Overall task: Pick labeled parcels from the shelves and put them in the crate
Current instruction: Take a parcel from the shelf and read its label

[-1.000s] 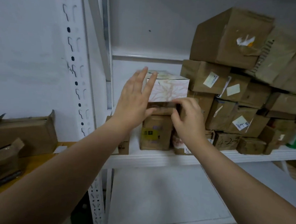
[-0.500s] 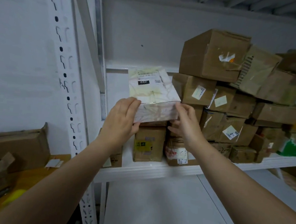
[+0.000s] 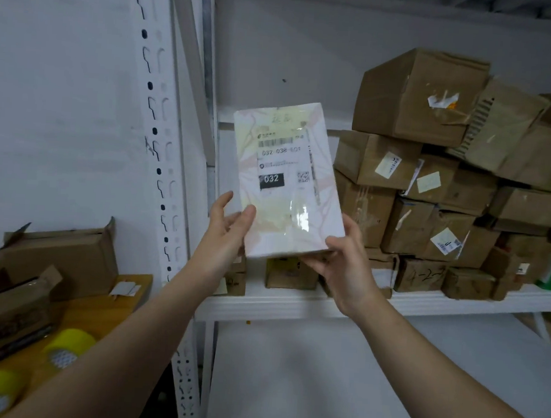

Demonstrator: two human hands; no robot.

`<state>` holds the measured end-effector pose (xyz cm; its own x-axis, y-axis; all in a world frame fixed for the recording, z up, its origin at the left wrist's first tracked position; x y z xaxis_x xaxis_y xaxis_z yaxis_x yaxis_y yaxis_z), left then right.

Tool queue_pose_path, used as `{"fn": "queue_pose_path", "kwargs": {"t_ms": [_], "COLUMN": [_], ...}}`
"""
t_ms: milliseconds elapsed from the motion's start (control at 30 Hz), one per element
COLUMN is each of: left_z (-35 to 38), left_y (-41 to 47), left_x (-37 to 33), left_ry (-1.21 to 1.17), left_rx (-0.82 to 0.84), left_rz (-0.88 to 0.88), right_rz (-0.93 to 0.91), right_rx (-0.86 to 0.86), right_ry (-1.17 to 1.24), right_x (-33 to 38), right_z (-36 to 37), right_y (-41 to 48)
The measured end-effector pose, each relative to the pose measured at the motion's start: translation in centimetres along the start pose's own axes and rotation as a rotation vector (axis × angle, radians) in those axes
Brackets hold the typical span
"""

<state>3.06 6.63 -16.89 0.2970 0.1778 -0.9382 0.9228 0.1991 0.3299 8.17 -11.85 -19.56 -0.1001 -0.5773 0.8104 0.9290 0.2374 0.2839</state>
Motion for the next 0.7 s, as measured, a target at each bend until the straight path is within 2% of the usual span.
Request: {"fn": "queue_pose_path", "kwargs": {"t_ms": [133,267,367,467,700], "left_z": [-0.4,-0.4,0.2,0.4,0.8], "left_y": [-1.5,-3.3,-4.3,-5.2,-6.1], "left_x": [1.1,2.6,3.7,4.6,5.7], "left_ry": [-0.103,-0.115,-0.179,-0.273,-0.255], "left_rx": [-0.045,-0.025,-0.004,-0.058,-0.075], "left_rz": [0.029,0.082,0.073,0.039,0.028], "right_rz": [-0.010,-0.151,-0.200,-0.200,-0.213], "right_rx": [0.030,0.002,-0.002,-0.012,-0.046], "right_ry": [-0.242,-0.457,-0.485,-0.498,-0.520], "right_x": [-0.5,1.0,1.2,0.3,-0.6], "right_z": [0.0,0.2,0.3,0.1,-0.7], "right_y": [-1.7,-3.0,-3.8,-4.5,-5.0]}}
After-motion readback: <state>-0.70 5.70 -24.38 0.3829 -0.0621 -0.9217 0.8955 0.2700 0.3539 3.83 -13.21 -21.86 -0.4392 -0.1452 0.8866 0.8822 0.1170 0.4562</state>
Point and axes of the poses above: each hand's wrist, its own y-axis towards the middle knuckle, its own z-axis out of the palm, x = y × z, the point moved 7 cm from there along y, towards the middle knuckle, and after that the axes turned 4 degrees about y, right-handed, at the moved point
